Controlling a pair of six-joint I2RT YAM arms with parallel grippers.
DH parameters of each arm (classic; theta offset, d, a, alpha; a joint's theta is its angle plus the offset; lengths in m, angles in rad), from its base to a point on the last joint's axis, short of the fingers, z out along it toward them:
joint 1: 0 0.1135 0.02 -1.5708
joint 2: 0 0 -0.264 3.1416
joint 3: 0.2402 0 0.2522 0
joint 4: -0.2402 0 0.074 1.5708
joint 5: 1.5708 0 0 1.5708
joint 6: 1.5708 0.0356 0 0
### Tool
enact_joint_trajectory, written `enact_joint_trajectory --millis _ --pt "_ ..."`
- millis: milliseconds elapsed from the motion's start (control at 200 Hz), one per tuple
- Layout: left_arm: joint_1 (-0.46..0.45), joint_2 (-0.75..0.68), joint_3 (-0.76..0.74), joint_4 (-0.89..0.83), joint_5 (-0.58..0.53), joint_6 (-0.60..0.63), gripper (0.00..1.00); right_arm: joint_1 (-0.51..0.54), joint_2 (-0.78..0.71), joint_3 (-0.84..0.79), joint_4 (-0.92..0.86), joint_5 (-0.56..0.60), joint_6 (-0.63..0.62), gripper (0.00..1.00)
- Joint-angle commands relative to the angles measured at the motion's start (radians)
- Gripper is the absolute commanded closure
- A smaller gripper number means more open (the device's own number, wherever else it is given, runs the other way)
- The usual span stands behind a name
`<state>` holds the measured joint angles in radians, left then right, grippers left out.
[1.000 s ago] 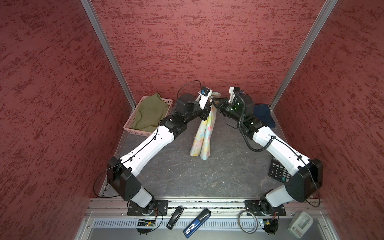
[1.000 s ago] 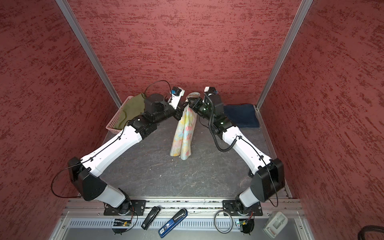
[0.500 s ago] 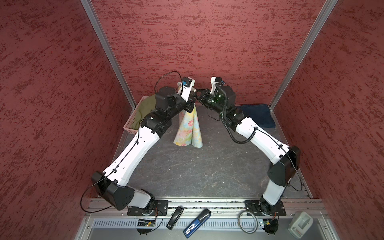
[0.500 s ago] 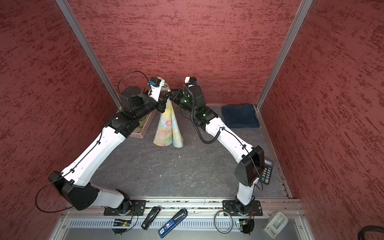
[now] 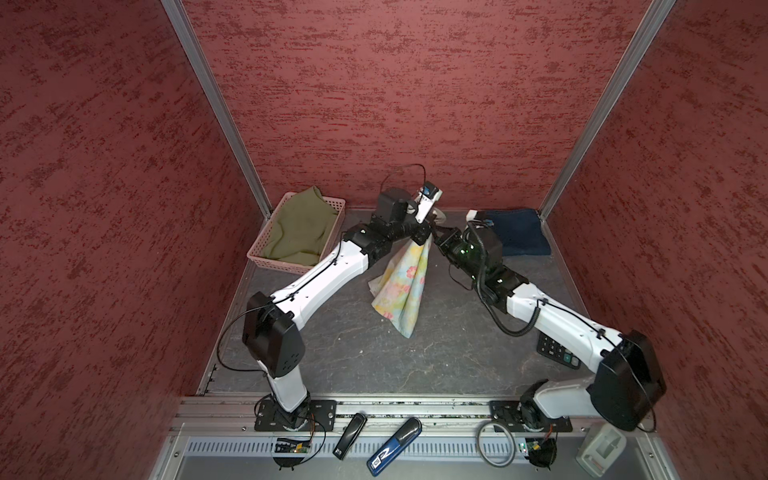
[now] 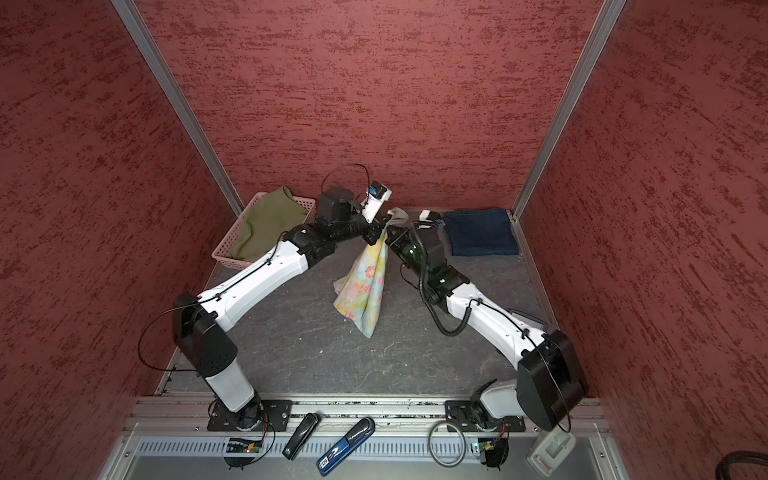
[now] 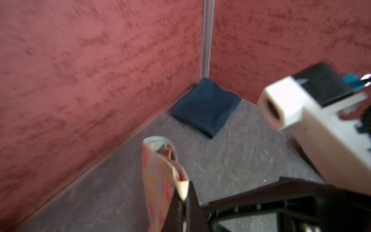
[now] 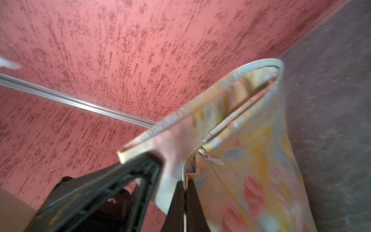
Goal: Fold and stack the skirts
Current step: 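Lower the floral skirt flat onto the table with both grippers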
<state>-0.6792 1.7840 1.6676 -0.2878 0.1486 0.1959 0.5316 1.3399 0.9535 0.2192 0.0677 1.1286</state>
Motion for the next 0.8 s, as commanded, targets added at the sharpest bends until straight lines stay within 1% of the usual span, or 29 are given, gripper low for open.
enact_joint_trajectory --millis 0,180,311,466,551,616,706,796 --pt "-0.003 0.031 -0.014 0.028 -0.018 0.004 1.0 -0.055 -0.087 -0.085 0.065 0.051 0.088 1.0" --pt "-0.023 0.125 0.025 0.035 0.006 -0.012 1.0 -0.128 -0.199 -0.289 0.062 0.024 0.114 1.0" --pt "-0.079 0.199 0.096 0.019 0.009 -0.023 1.0 -0.166 -0.278 -0.403 0.025 -0.021 0.123 1.0" --pt "-0.134 0.252 0.161 0.01 0.034 -0.085 1.0 -0.193 -0.397 -0.502 -0.061 -0.029 0.111 1.0" --pt "-0.173 0.278 0.19 -0.014 0.021 -0.103 1.0 -0.22 -0.458 -0.555 -0.088 -0.062 0.096 1.0" --pt "-0.2 0.286 0.187 -0.02 0.013 -0.124 1.0 -0.242 -0.487 -0.598 -0.108 -0.085 0.089 1.0" --pt "-0.227 0.294 0.159 -0.02 0.006 -0.162 1.0 -0.278 -0.523 -0.668 -0.091 -0.126 0.093 1.0" --pt "-0.249 0.3 0.117 -0.009 -0.002 -0.19 1.0 -0.299 -0.566 -0.718 -0.097 -0.137 0.101 1.0"
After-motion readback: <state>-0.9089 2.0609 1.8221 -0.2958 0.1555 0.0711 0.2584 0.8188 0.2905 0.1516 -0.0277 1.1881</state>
